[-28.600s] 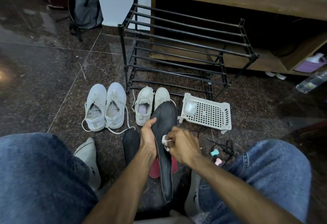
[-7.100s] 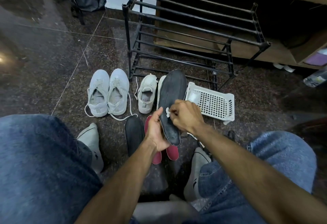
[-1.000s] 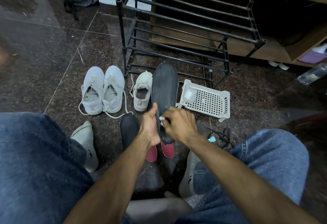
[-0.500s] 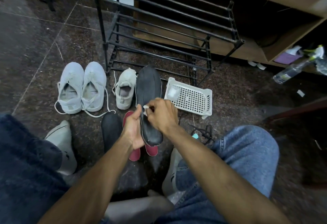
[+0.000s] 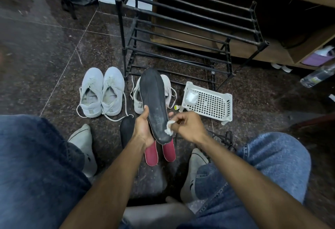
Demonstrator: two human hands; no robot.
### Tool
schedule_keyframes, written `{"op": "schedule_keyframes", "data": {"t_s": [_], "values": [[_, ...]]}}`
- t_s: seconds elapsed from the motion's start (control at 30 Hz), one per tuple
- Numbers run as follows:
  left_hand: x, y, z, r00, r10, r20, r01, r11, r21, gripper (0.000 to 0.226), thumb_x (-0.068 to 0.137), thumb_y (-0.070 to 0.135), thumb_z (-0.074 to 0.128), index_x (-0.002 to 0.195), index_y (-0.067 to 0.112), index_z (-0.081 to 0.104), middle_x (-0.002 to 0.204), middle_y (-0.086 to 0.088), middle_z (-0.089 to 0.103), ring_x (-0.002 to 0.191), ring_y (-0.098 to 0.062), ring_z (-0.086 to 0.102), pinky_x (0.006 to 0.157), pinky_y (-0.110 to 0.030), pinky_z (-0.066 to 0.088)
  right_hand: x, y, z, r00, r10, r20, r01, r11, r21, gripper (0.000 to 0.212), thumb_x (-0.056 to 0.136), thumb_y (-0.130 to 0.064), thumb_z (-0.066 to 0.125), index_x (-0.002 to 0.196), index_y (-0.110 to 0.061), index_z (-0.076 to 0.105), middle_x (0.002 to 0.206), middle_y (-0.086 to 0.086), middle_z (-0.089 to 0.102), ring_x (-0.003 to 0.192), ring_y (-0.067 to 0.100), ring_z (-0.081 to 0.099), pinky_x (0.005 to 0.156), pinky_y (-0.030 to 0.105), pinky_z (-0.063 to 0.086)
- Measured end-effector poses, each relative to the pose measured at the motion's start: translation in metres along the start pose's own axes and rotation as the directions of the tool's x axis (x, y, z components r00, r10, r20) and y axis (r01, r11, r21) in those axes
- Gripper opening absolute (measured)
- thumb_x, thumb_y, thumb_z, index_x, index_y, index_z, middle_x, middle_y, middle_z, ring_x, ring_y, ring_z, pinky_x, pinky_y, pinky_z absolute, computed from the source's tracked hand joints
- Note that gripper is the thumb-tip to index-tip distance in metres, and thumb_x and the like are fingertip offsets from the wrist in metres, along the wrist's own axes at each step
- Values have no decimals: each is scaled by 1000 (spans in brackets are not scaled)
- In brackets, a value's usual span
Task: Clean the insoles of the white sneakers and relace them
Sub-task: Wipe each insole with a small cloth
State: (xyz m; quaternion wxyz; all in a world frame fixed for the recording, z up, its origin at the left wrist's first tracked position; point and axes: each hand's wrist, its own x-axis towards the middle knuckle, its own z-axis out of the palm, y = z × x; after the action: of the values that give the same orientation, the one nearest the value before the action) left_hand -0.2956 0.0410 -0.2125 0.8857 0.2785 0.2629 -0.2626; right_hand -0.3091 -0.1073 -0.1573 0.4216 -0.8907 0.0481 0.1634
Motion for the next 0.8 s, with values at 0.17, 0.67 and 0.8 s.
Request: {"op": "schedule_keyframes", "data": {"t_s": [0.17,0.67,0.8], "values": [[0,1,0,998,65,-15,-65,997,-37,63,100,52,35,126,0,58,117,-21,67,100,-32,69,84,-45,52,-2,-9,4,995,-94,14,94,995,45,16,82,-5,71,95,-14,75,97,6,73,75,11,66,74,35,57],[14,0,-13,962,160,-222,-96,956,276,29,104,28,42,130,17,50,119,-11,68,105,-28,68,75,-39,56,70,27,-14,969,192,-155,-189,981,30,17,77,-13,73,64,-22,65,76,4,72,74,24,69,74,40,57],[32,-1,-12,946,200,-256,-76,903,423,15,103,21,45,111,19,57,114,-9,69,97,-26,69,69,-36,55,86,70,-21,904,407,-127,-370,897,242,22,81,-1,70,64,-10,60,71,18,68,56,23,59,51,33,47]]}}
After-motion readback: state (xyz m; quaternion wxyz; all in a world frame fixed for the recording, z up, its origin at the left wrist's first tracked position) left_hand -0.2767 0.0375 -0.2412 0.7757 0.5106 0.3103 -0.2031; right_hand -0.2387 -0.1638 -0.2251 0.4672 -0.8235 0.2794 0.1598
